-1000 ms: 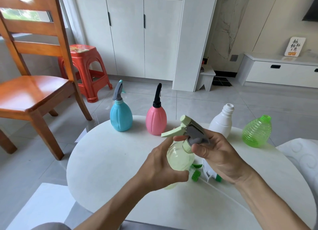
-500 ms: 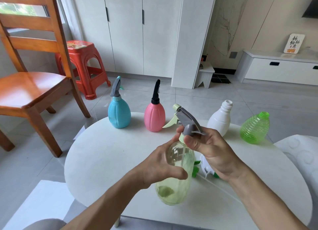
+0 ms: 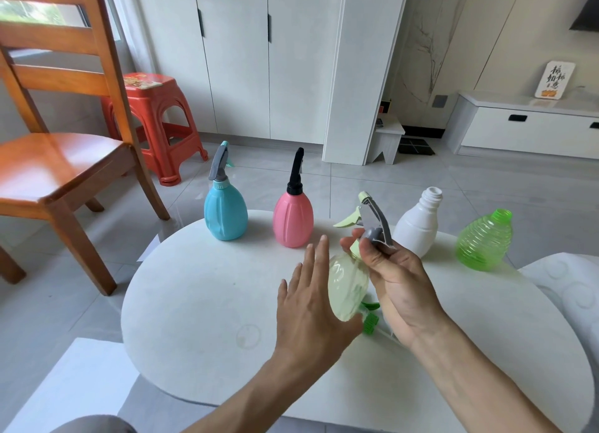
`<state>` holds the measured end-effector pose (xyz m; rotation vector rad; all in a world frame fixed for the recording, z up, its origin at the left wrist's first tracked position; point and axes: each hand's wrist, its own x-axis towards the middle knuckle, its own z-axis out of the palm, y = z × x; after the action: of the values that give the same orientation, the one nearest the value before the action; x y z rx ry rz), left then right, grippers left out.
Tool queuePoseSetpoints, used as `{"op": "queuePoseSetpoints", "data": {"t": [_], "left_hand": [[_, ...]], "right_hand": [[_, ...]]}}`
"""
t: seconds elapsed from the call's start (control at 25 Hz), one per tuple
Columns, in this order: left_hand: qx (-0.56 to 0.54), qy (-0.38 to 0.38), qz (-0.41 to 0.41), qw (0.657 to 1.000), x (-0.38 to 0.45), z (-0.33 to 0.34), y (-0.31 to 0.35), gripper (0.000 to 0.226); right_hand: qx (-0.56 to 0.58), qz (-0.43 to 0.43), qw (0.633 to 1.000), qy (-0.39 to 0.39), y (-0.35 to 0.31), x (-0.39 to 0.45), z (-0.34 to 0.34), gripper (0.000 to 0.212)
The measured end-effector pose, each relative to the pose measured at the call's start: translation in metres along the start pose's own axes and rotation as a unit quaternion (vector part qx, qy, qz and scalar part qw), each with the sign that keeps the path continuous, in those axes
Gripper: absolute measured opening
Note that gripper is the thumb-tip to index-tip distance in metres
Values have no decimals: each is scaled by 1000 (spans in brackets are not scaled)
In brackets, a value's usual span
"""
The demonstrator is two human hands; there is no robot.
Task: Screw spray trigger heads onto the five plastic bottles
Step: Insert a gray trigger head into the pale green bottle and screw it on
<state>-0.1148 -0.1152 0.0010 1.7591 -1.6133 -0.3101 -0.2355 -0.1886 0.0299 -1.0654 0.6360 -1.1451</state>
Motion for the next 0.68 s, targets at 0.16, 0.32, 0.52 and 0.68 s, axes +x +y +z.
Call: {"op": "queuePoseSetpoints", "data": {"t": [0.16, 0.32, 0.52, 0.68], "left_hand": [[51, 10, 4, 999, 3, -5, -6, 128], [12, -25, 37, 999, 5, -20, -2, 129], [-89, -30, -12, 995, 1, -20, -3, 122], [-75, 12, -20, 997, -2, -11, -2, 121]], "right_hand": [[-6, 6, 995, -102, -9, 6, -10, 33], [35, 36, 981, -186, -22, 9, -13, 31], [-66, -26, 990, -122, -16, 2, 5, 30], [-93, -72, 991, -68, -7, -6, 15, 24]]}}
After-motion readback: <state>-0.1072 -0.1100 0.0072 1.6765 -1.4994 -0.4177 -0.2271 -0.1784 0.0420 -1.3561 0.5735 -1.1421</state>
